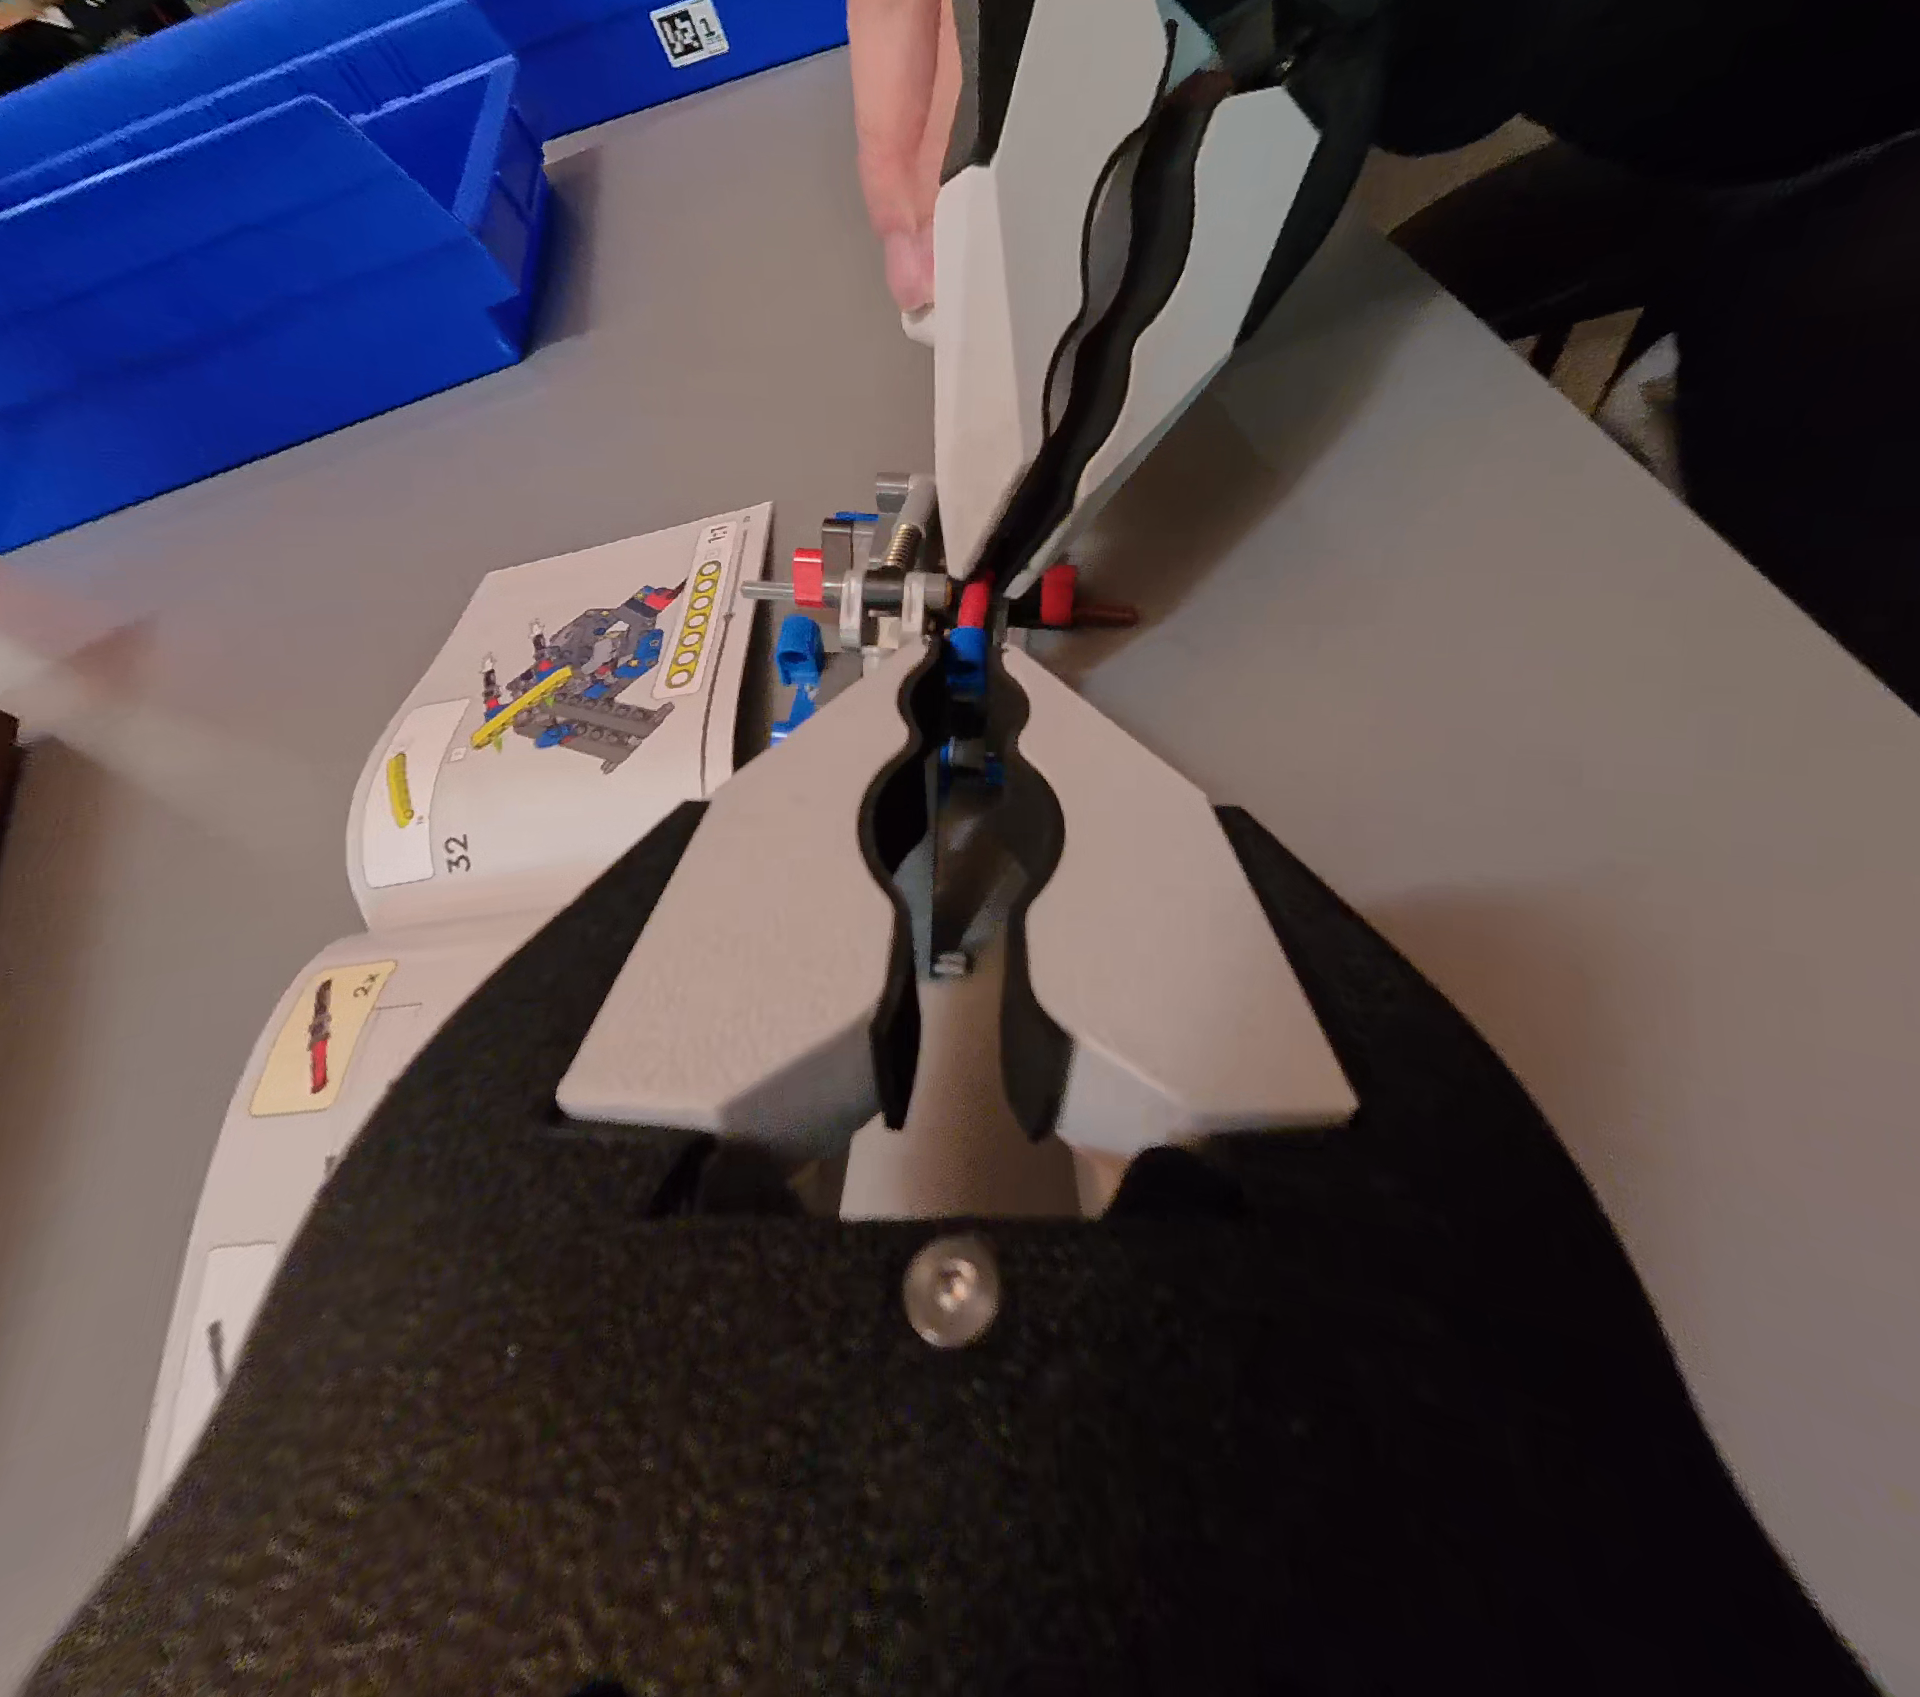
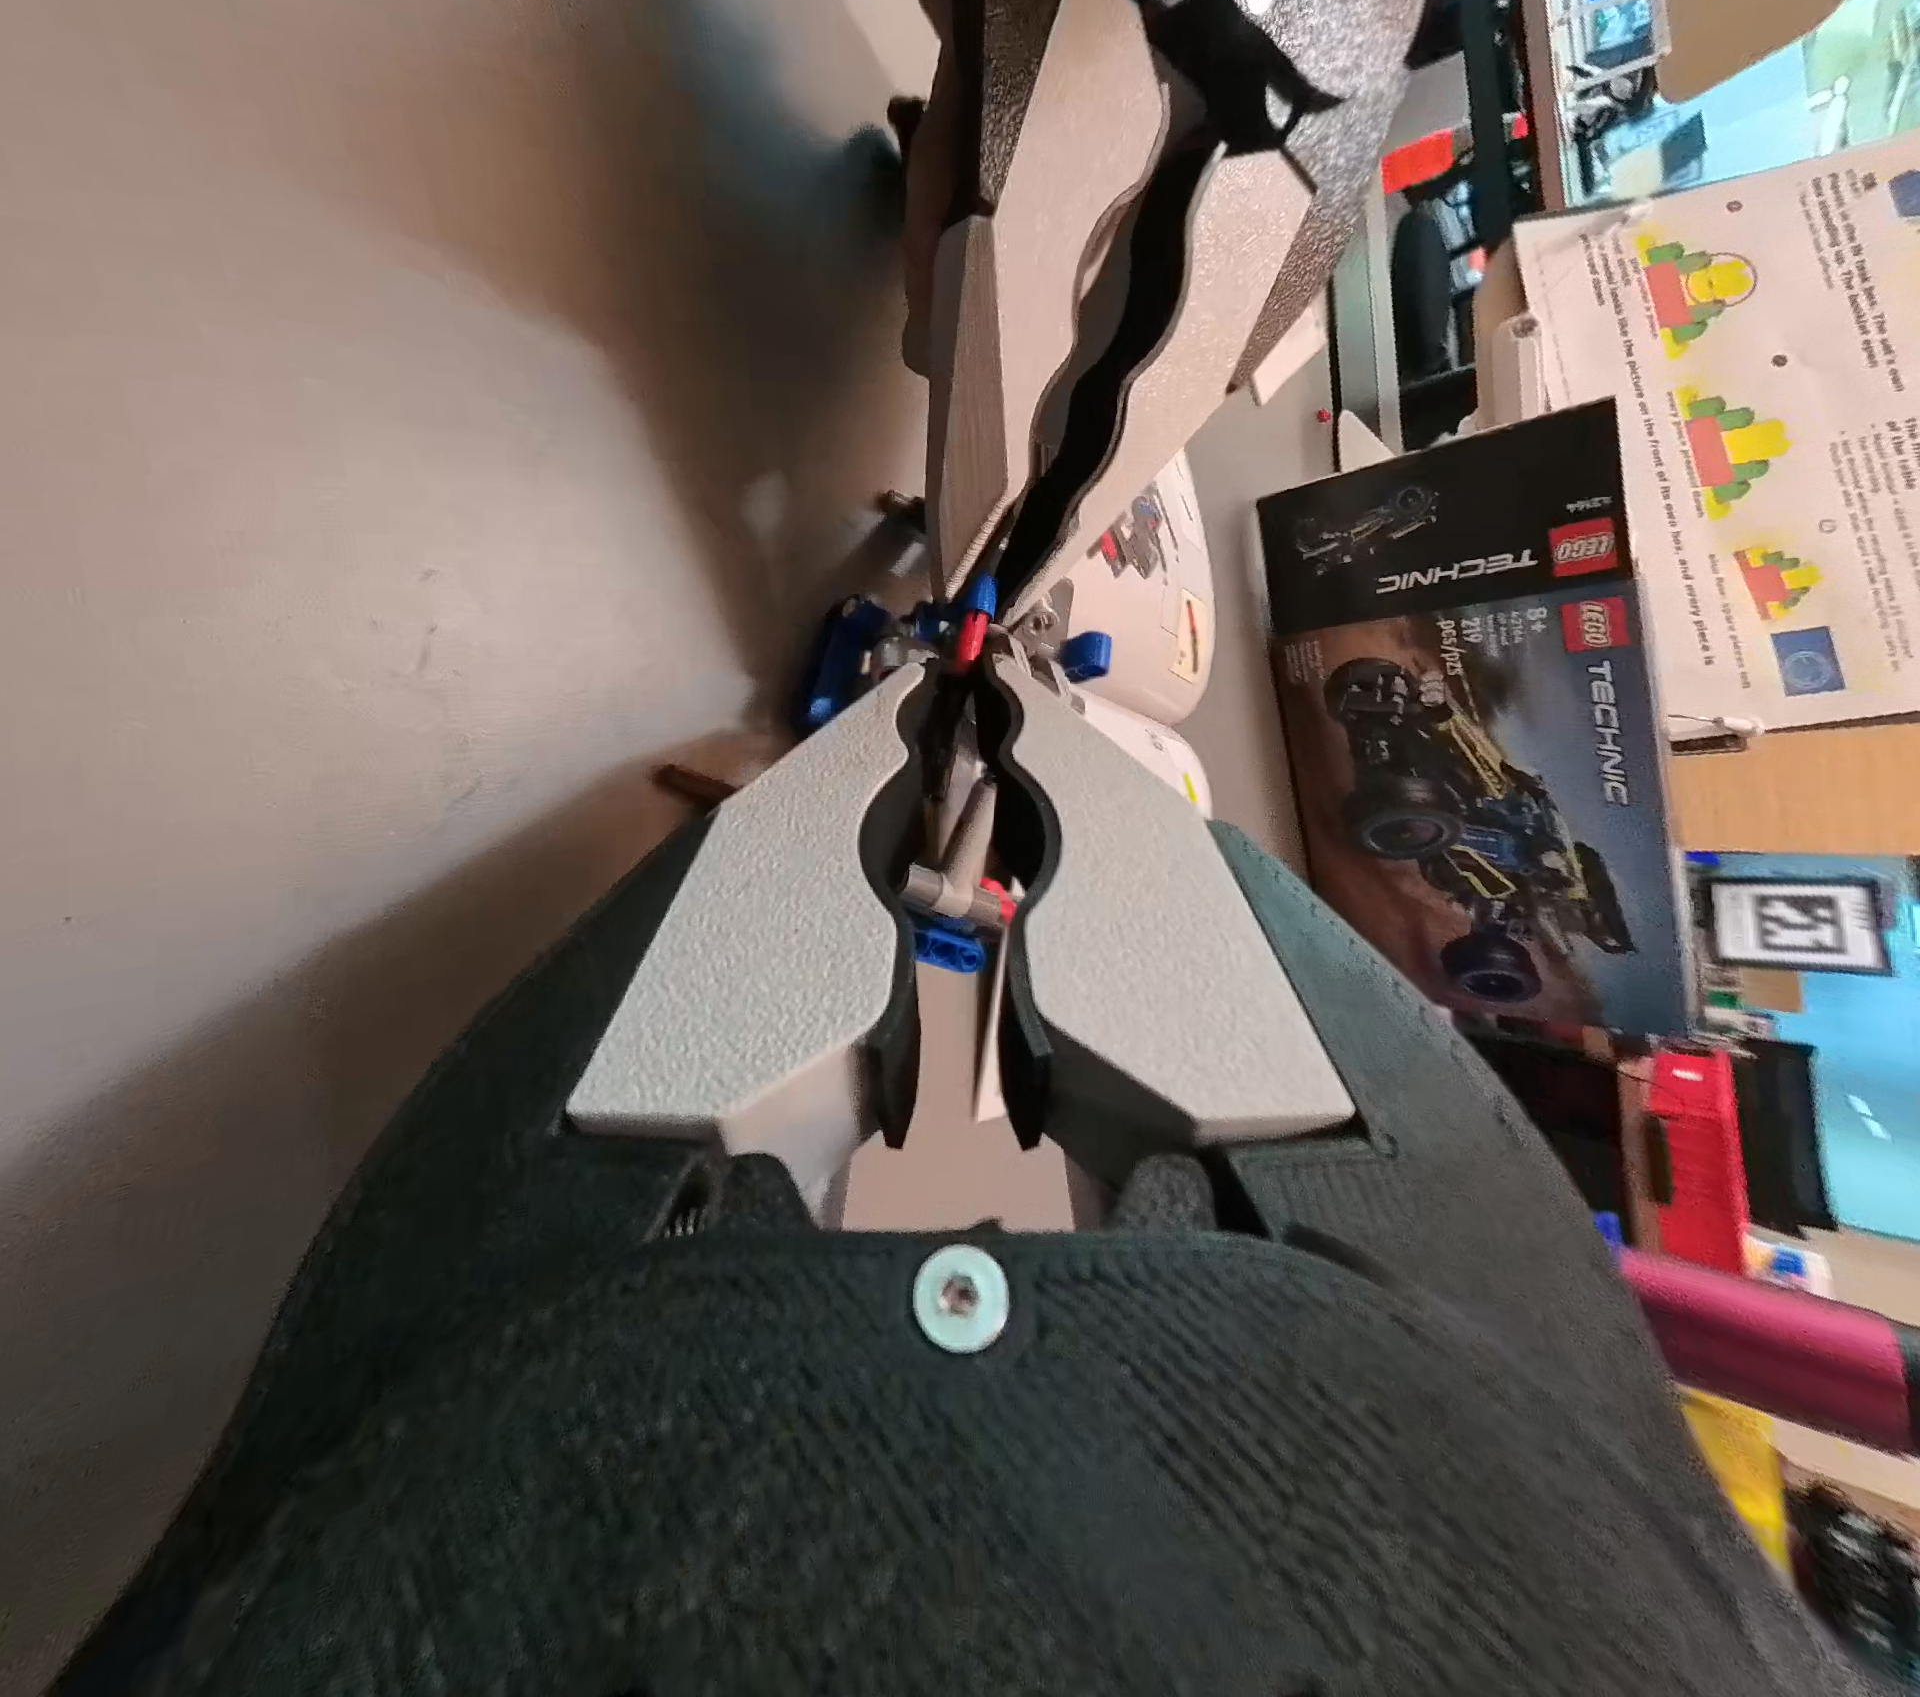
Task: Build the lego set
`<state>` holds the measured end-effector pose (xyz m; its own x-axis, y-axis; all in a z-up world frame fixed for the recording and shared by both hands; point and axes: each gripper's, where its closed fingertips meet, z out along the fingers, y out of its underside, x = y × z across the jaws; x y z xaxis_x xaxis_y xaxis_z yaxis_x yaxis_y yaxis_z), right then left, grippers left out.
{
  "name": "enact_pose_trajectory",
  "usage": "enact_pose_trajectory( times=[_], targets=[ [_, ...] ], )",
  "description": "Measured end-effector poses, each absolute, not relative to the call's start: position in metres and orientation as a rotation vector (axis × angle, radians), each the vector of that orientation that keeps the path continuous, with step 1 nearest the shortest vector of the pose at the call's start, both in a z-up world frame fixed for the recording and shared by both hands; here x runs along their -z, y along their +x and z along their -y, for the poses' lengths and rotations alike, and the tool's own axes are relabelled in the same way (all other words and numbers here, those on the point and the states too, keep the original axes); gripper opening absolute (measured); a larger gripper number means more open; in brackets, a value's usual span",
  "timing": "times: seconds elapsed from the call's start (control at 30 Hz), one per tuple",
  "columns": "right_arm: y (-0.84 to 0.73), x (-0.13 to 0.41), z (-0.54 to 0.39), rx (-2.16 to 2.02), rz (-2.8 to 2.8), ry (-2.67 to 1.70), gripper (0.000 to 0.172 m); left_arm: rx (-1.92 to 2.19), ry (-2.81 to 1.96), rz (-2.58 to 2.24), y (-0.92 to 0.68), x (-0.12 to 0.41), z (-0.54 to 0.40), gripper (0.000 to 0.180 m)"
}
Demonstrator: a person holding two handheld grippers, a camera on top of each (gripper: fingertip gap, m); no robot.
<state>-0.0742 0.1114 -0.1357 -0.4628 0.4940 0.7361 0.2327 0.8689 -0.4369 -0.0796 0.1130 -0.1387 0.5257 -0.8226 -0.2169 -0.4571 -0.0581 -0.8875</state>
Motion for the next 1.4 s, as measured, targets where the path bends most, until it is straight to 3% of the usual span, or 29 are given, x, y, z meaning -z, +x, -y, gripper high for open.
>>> enact_pose_trajectory(
  times=[0.47, 0.7, 1.4],
  targets=[
    [-0.087, 0.137, -0.121, -0.552, 2.030, -0.773, 0.003, 0.769, -1.805, -1.035, -0.090, 0.138, -0.122, 0.003],
    [-0.088, 0.137, -0.120, -0.345, 2.153, -0.649, 0.003, 0.758, -1.799, -1.061, -0.087, 0.139, -0.121, 0.003],
    [-0.074, 0.130, -0.125, -0.484, 2.002, -0.912, 0.011, 0.741, -1.764, -1.083, -0.087, 0.137, -0.120, 0.004]
  ],
)
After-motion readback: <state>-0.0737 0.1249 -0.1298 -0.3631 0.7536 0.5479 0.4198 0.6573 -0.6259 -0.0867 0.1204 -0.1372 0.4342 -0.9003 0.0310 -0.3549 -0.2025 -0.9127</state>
